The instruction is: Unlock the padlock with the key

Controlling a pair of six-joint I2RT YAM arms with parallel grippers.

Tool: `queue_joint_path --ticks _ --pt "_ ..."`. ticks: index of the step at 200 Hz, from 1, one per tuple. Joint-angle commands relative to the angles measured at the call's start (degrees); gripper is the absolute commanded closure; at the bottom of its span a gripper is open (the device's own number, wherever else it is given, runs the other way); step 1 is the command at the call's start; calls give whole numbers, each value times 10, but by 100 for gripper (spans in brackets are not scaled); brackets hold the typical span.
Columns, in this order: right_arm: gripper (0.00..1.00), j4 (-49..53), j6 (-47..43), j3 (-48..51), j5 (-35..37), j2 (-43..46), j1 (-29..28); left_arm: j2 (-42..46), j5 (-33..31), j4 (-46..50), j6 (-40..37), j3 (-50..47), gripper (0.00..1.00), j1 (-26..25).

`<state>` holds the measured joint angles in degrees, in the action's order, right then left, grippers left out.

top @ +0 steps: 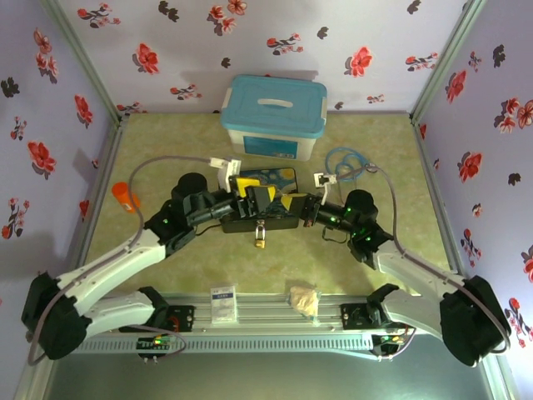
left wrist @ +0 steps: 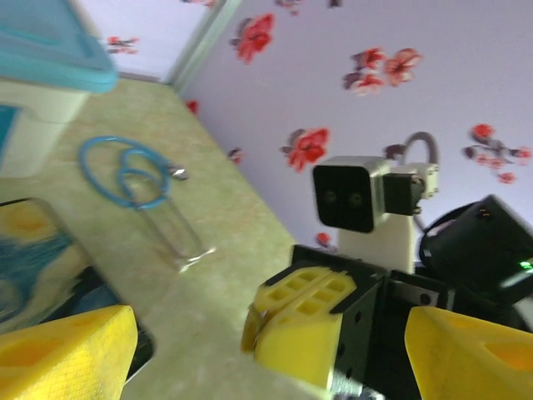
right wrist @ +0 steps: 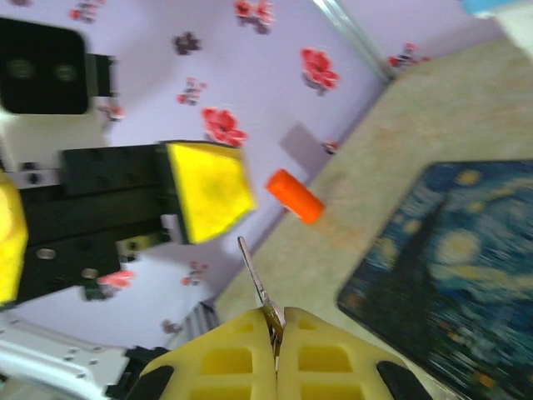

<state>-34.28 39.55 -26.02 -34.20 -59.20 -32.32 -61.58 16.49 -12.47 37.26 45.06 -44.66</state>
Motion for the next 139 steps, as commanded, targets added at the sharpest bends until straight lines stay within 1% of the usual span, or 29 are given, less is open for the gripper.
queue_joint_path --ticks 1,17,28,38,50,67,97,115,139 --pt "100 150 -56 -1 88 22 -3 7 -66 128 -19 -18 19 1" --pt "100 212 -69 -2 115 21 -4 -3 -61 120 -10 -50 20 -23" --pt "100 226 -74 5 111 21 -6 -11 -77 121 -12 -72 21 -44" --pt "100 230 -76 13 103 22 -10 -18 -89 118 6 -93 21 -51" --pt "100 241 -76 17 99 24 -16 -21 -89 81 41 -131 22 -53" --pt "100 255 -82 20 105 26 -27 -30 -104 30 66 -172 24 -66" --pt "100 254 -80 26 114 29 -34 -77 -135 12 48 -190 31 -79" --pt "100 246 -74 31 124 30 -41 -109 -148 -7 38 -189 43 -80" --pt "100 240 -69 37 137 28 -48 -148 -153 -34 26 -184 46 -81"
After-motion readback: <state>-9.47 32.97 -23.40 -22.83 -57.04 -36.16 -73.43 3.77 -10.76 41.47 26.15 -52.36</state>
